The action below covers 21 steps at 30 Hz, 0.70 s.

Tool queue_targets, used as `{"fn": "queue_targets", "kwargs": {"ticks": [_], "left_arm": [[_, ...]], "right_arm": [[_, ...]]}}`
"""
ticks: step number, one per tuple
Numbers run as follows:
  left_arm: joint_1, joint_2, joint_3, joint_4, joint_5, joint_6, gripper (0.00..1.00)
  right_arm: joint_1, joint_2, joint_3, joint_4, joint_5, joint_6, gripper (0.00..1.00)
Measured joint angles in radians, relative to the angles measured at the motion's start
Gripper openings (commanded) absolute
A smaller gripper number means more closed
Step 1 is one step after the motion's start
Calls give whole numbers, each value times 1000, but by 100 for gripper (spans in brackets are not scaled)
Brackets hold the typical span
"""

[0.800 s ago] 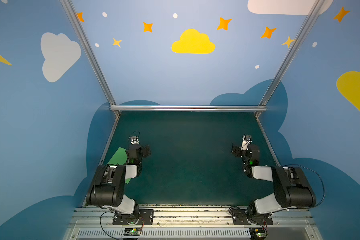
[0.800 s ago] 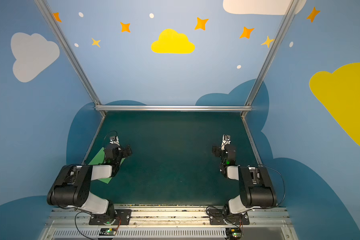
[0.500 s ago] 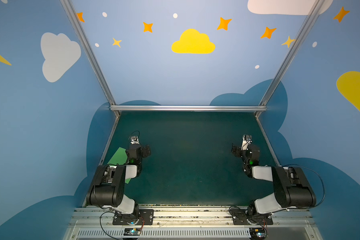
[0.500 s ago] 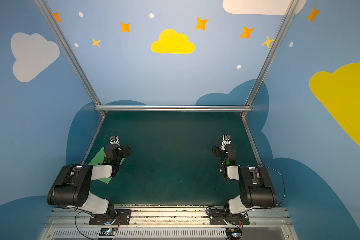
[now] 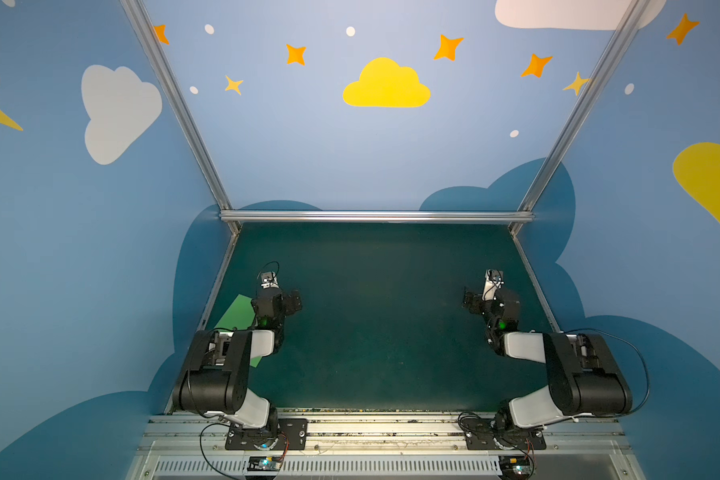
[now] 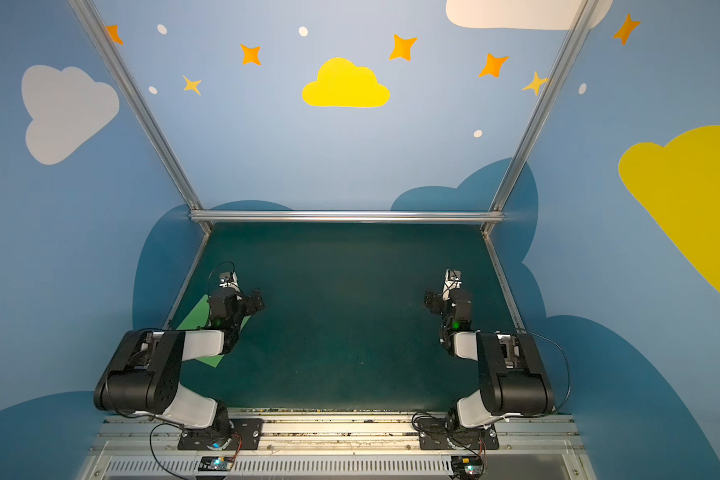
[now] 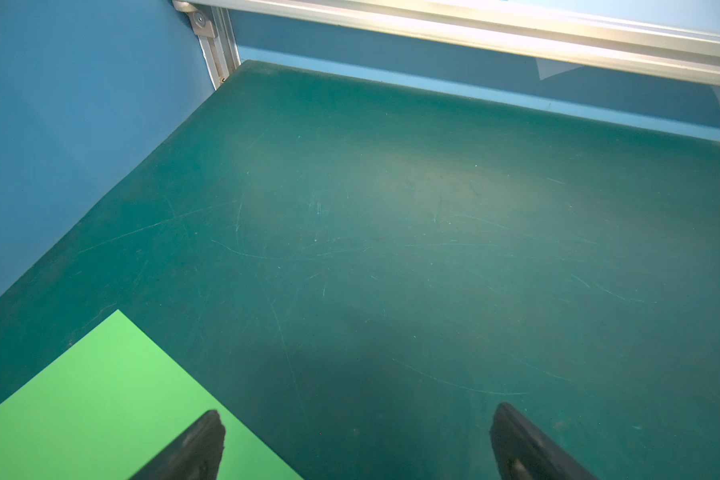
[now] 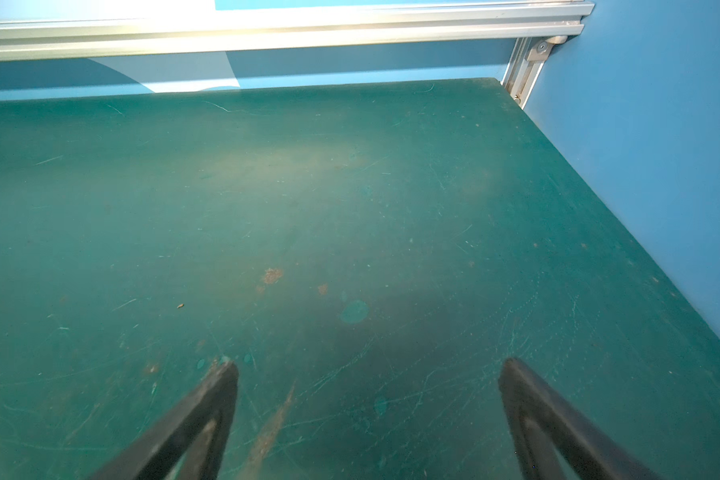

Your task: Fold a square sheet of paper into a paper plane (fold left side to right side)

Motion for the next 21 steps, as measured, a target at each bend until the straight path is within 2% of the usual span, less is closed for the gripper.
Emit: {"fn": "queue_targets", "kwargs": {"ticks": [21], "left_arm": [[0, 0, 0, -1, 0, 0, 100]], "right_arm": [[-2, 0, 0, 0, -12, 0, 97]]}}
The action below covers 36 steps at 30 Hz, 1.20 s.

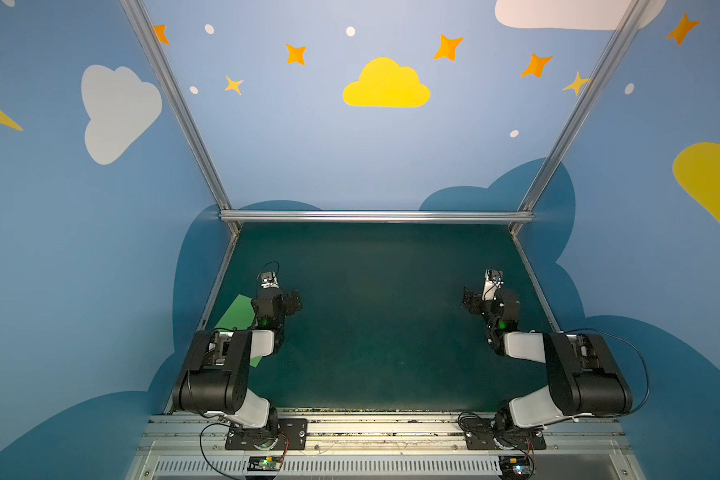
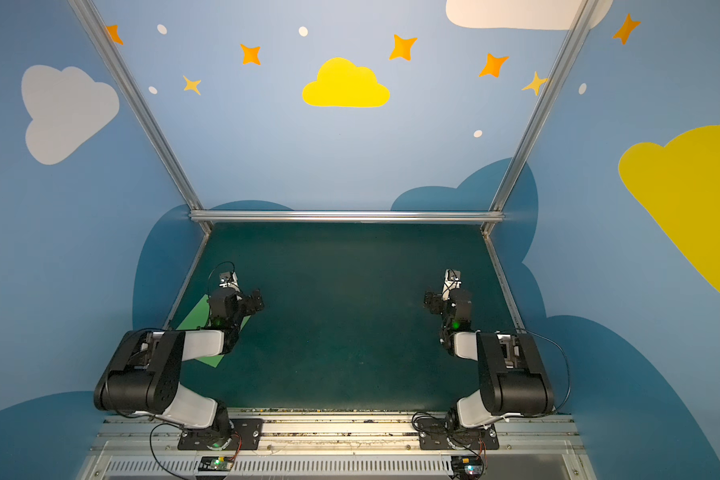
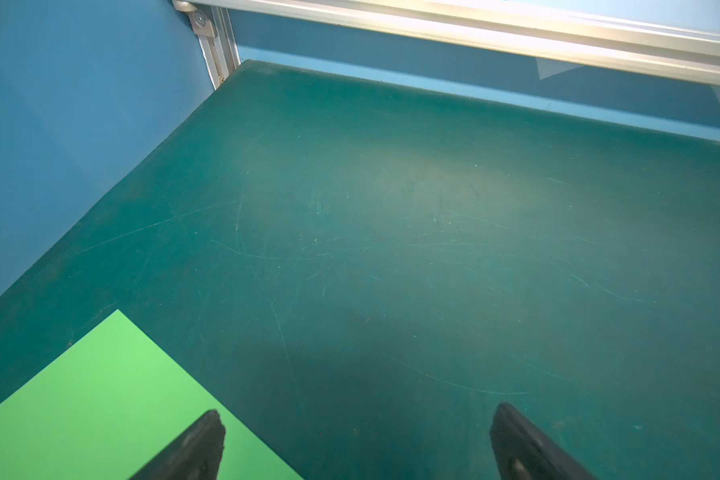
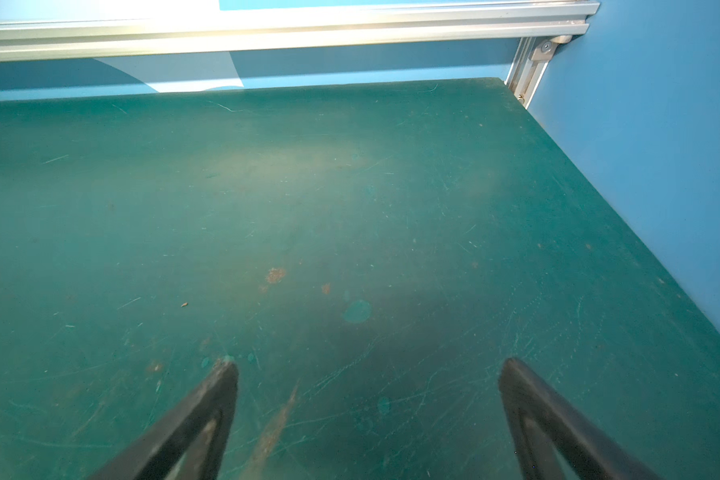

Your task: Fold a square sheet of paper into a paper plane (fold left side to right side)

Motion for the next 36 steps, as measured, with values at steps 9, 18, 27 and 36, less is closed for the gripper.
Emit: {"fn": "queue_targets", "kwargs": {"ticks": [9, 18, 27, 36], "left_arm": [[-11, -55, 108, -187, -29, 0, 100], [-18, -259, 291, -525, -80, -187, 100], [8, -108, 445, -953, -113, -560, 100], [22, 134, 481, -1082, -87, -699, 100]], "right_arm": [[0, -141, 54, -211, 12, 19, 97], [-34, -327, 340, -634, 53, 343, 97], [-35, -342, 400, -901, -335, 454, 97], [17, -369, 434, -1093, -584, 451, 97]]}}
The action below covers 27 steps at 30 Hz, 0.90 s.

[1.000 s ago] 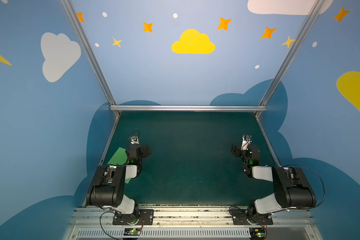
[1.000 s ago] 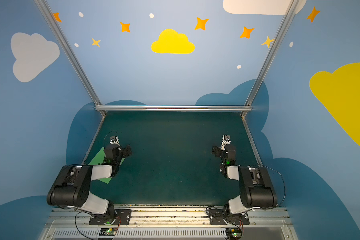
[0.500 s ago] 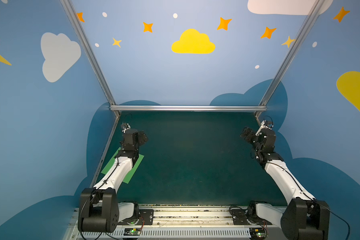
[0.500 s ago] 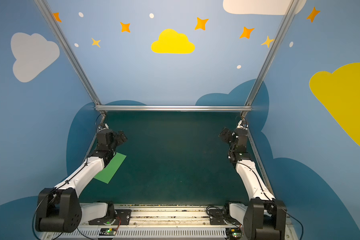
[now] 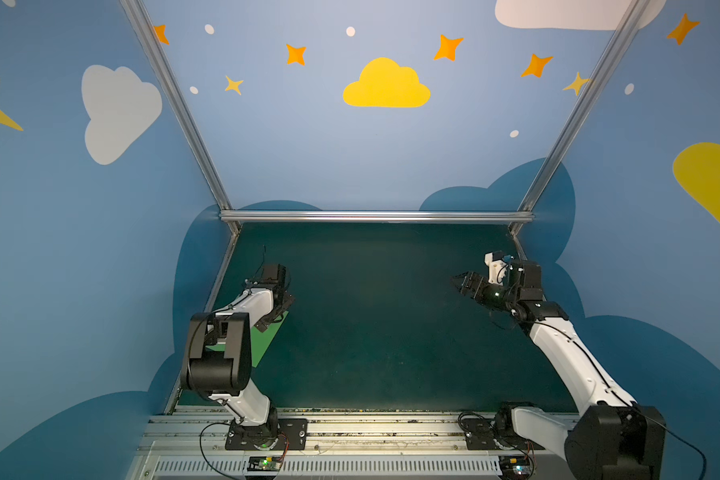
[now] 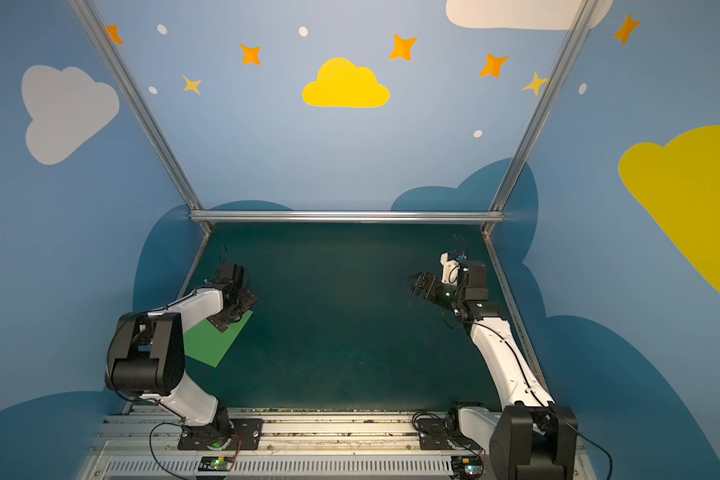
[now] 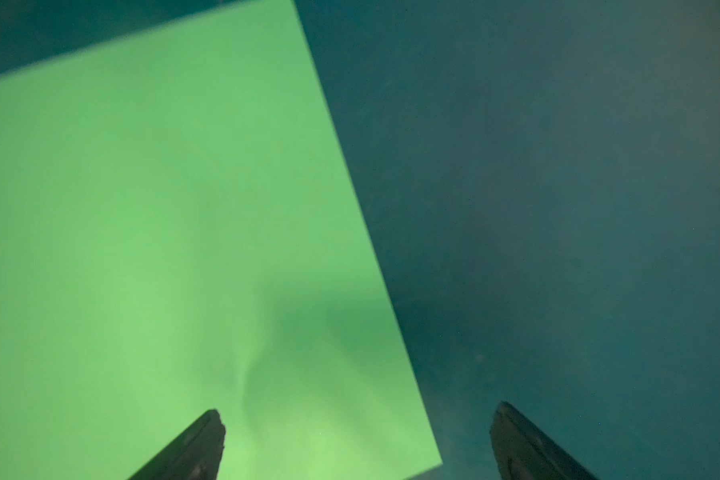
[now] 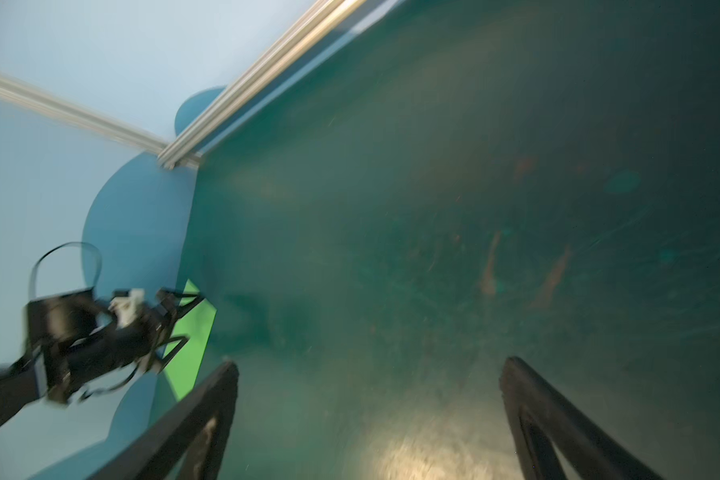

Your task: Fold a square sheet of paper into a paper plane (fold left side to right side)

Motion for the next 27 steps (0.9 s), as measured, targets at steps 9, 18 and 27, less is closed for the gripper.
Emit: {"fn": "queue_targets", "kwargs": {"ticks": [9, 18, 27], "left_arm": [[1, 47, 32, -13, 20, -27, 100], [-91, 106, 114, -36, 61, 4, 100], [-344, 245, 292, -54, 63, 27, 100]], "right_arm": [[19, -50, 0, -64, -19, 3, 97], [19, -54, 0, -78, -24, 35, 97], [19, -79, 0, -97, -24, 55, 97]]}}
